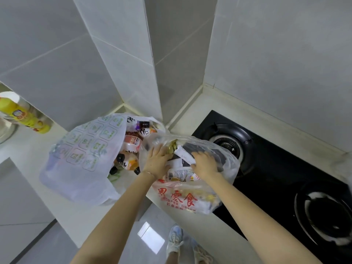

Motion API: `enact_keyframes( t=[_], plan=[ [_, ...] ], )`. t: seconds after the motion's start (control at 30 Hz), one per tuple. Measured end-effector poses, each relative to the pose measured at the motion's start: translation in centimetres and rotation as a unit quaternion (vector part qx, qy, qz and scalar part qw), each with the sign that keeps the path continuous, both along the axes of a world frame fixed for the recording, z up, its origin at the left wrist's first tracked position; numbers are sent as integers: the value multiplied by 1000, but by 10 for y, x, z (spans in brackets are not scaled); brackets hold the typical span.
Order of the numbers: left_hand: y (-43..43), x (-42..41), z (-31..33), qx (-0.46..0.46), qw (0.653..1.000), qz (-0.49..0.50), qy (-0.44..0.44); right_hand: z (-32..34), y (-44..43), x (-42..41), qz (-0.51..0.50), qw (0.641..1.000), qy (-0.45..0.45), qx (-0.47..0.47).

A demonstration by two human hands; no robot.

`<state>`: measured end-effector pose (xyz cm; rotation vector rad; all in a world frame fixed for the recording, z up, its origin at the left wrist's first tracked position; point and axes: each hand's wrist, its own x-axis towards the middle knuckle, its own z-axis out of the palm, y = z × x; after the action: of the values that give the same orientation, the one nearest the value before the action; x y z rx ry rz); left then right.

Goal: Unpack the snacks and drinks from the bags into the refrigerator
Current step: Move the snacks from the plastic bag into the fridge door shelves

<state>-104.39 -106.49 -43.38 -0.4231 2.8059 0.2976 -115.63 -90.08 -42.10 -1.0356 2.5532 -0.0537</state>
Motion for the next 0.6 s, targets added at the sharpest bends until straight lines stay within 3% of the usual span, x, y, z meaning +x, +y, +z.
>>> enact_keyframes(
  t=[0.47, 0.6],
  plan=[
    [-5, -8, -22, -28, 999, -26, -1, -15, -13, 4, -12, 998, 31, 44],
    [-3, -8, -24, -39, 999, -25, 4, -10, -8, 6, -41, 999, 21, -9]
  ],
)
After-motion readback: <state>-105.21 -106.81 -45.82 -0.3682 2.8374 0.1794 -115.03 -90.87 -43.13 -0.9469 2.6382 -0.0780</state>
